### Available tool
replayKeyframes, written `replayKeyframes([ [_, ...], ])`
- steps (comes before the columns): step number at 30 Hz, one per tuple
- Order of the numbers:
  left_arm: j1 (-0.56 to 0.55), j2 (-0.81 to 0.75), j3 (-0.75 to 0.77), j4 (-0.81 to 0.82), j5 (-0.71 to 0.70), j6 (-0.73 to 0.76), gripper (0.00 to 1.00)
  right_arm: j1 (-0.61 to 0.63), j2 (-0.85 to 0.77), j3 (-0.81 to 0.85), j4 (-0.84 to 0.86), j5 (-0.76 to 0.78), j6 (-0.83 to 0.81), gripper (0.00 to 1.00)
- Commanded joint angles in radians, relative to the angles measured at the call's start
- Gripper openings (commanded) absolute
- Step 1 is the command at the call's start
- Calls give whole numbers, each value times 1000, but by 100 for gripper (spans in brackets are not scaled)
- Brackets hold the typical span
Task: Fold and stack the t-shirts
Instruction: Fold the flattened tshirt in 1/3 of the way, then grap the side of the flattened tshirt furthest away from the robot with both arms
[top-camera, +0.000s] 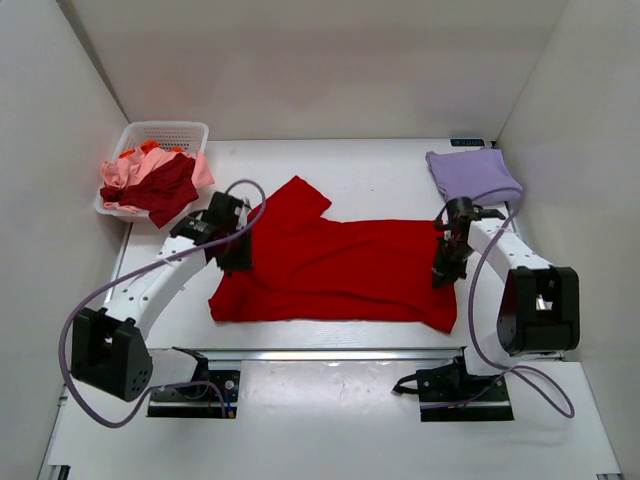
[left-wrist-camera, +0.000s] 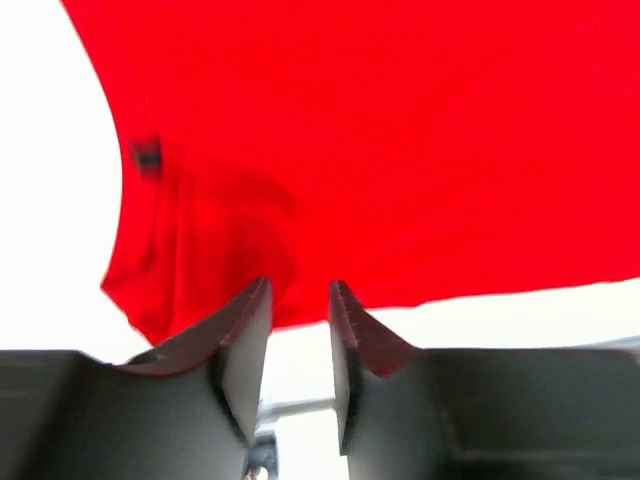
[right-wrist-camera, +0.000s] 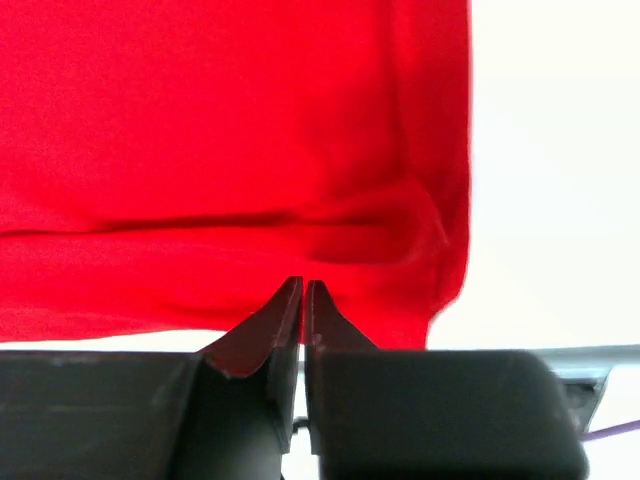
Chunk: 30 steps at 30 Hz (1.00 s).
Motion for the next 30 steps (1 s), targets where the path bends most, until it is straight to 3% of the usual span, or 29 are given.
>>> replayKeyframes([
  [1, 14, 34, 166, 92, 25, 37, 42, 10, -71, 117, 28, -7, -50, 16],
  [4, 11, 143, 269, 170, 11, 57, 60, 2, -87, 178, 59, -58, -54, 40],
  [6, 28, 258, 335, 206, 8, 79, 63, -14, -93, 206, 82, -73, -57, 45],
  [15, 56, 689, 738, 242, -56, 191, 76, -4, -124, 173, 252, -82, -52, 48],
  [24, 114, 898, 847, 402, -3, 207, 78, -71, -99, 99, 350, -136, -58, 49],
  [30, 93, 1024, 985, 341, 27, 233, 78, -88, -17, 108, 391, -108, -40, 49],
])
